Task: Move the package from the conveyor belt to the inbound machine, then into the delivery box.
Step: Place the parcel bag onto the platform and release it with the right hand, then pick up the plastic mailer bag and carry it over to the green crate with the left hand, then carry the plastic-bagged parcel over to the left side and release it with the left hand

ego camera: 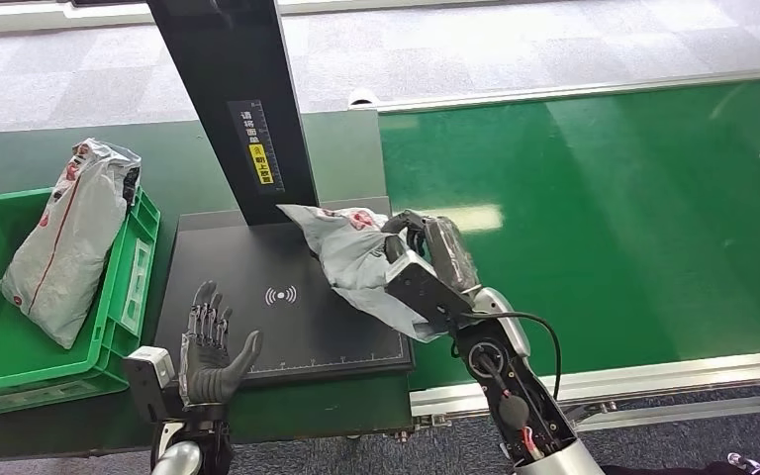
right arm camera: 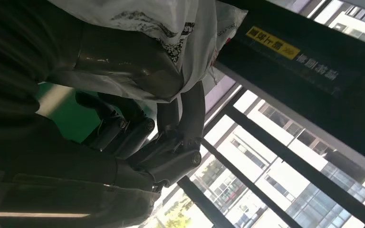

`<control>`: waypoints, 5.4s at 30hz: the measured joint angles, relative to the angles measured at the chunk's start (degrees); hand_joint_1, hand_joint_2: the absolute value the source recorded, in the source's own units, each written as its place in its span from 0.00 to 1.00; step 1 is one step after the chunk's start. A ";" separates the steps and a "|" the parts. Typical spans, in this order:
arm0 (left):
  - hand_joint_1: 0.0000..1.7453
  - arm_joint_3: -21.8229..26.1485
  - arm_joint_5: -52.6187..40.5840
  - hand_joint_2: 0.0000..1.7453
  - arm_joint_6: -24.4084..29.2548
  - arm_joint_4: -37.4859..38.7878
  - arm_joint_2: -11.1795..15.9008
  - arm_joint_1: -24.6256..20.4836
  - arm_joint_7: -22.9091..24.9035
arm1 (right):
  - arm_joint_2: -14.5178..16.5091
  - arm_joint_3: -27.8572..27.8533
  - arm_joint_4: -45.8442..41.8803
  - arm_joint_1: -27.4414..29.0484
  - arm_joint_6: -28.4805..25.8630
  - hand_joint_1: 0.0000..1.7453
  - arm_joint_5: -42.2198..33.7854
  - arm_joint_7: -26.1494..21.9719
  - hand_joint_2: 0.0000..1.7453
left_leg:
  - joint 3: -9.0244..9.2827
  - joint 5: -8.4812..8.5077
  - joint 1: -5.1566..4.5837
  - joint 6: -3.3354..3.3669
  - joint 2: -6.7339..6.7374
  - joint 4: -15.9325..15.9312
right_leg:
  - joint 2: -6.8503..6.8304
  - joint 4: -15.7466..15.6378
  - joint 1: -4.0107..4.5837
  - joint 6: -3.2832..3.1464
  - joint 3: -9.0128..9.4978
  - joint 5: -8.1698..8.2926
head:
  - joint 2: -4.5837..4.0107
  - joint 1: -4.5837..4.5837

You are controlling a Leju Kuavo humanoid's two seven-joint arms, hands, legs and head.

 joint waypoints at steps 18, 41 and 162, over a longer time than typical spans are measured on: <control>0.00 -1.26 1.76 1.00 2.10 2.67 -0.24 -2.35 0.21 | 7.38 8.78 9.08 -2.78 1.43 0.00 -2.77 1.72 1.00 | 0.00 0.01 0.00 -0.01 -0.01 0.00 | -0.01 0.00 0.00 -0.01 0.00 -0.01 | 0.00 0.02; 0.00 -3.07 -39.96 1.00 10.85 -4.20 2.34 -4.02 4.19 | 4.24 1.40 -2.44 7.67 2.61 0.00 -17.62 -4.55 1.00 | 0.02 0.00 -0.02 0.00 -0.02 0.01 | -0.01 -0.01 -0.02 -0.01 -0.01 -0.01 | 0.00 0.02; 0.25 22.50 -63.41 1.00 28.69 49.04 31.65 -52.21 23.02 | -0.27 -7.03 -15.69 22.47 0.11 0.00 -23.70 -12.05 1.00 | 0.20 -0.03 0.16 -0.24 0.26 -0.04 | 0.26 0.06 0.19 -0.24 0.11 -0.13 | 0.00 0.04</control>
